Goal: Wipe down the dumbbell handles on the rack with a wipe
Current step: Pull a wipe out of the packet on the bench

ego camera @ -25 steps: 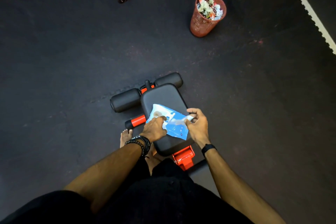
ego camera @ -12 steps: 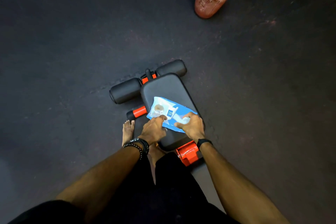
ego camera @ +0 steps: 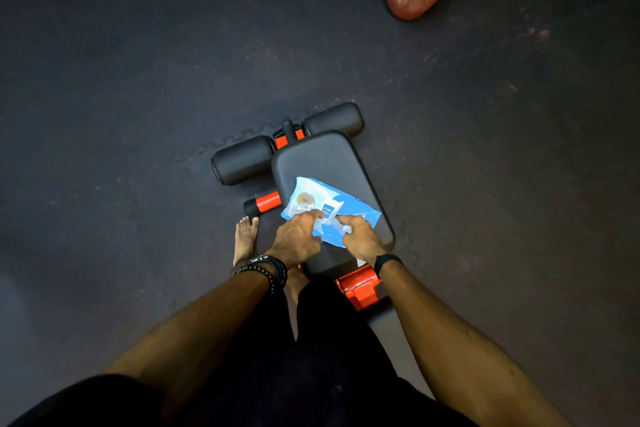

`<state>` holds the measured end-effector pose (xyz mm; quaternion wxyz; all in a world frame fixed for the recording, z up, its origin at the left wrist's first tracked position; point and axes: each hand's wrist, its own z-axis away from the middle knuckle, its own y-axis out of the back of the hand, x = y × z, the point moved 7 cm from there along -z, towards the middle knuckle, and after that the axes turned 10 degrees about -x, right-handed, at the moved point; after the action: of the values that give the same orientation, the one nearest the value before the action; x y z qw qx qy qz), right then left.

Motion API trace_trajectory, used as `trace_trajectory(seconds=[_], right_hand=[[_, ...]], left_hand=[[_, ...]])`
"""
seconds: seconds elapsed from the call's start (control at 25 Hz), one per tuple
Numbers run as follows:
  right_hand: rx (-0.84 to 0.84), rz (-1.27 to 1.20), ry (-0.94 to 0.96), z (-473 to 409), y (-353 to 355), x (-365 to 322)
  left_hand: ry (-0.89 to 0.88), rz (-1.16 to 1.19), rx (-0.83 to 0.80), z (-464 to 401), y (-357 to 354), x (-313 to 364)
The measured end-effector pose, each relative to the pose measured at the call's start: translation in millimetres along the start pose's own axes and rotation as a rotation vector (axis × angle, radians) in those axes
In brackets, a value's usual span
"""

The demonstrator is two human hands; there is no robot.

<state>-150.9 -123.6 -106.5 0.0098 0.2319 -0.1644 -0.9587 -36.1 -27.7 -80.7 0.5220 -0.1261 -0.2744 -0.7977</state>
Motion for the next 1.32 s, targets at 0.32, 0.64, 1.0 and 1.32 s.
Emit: trace_trajectory(seconds=[0.32, 0.64, 1.0, 1.32], right_hand=[[0.088, -0.385, 0.003, 2.7, 10.0, 13.9], [0.321, -0.323, -0.04, 9.3, 12.8, 21.2], [0.368, -0.572, -0.037, 37.6, 47.9, 56.6], [0.404, -0.392, -0.025, 41.7, 56.8, 55.0]], left_hand=[[0.013, -0.014, 0.193, -35.6, -8.5, 16.0], [0.065, -0.184, 0.297, -54.5, -7.6, 18.2], [0.201, -0.356, 0.25, -67.5, -12.6, 0.7], [0.214, -0.399, 0.232, -66.1, -12.6, 11.3]])
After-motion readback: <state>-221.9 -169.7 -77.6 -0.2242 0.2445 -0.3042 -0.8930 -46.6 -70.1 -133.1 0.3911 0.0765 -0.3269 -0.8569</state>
